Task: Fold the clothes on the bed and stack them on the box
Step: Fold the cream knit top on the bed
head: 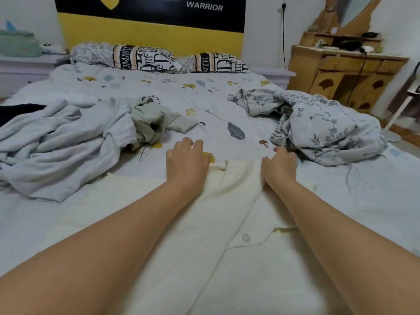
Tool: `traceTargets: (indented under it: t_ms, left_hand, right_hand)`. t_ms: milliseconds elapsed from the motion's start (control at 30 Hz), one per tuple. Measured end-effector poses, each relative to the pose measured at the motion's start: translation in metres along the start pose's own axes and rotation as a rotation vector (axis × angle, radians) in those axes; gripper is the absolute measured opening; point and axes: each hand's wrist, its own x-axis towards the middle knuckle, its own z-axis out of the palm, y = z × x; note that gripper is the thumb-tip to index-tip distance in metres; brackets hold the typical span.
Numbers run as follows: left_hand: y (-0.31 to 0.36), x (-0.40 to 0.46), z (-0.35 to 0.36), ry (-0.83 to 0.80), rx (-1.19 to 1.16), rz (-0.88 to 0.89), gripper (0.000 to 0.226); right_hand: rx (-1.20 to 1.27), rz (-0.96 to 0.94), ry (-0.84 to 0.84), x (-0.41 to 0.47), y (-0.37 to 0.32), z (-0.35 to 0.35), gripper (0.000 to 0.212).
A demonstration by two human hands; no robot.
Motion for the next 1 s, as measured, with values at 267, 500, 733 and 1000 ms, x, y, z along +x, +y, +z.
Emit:
traceTargets:
  t_ms: [267, 500, 733, 1000]
  left_hand:
    - [-0.046, -0.067, -0.017, -0.642, 0.123, 0.520, 0.058]
    - [-0.054, -0.074, -0.007, -0.543, 0.186, 0.504, 0.061]
    - [-0.074, -0.112, -0.085, -0.473, 0.061, 0.181, 0.027]
    - [-0.104, -0.169, -0.130, -0.916, -0.250, -0.092, 0.042]
  right_hand:
    - [-0.587, -0.296, -0.411, -0.049, 0.003, 0.029, 0.069]
    - [-0.598, -0.268, -0.401, -0.055, 0.007, 0.035, 0.069]
    - [-0.386, -0.550, -0.256, -0.117, -0.032, -0.002, 0.052]
    - [-0.213, -0.899, -0.615, -0.226, -0.036, -0.029, 0.035]
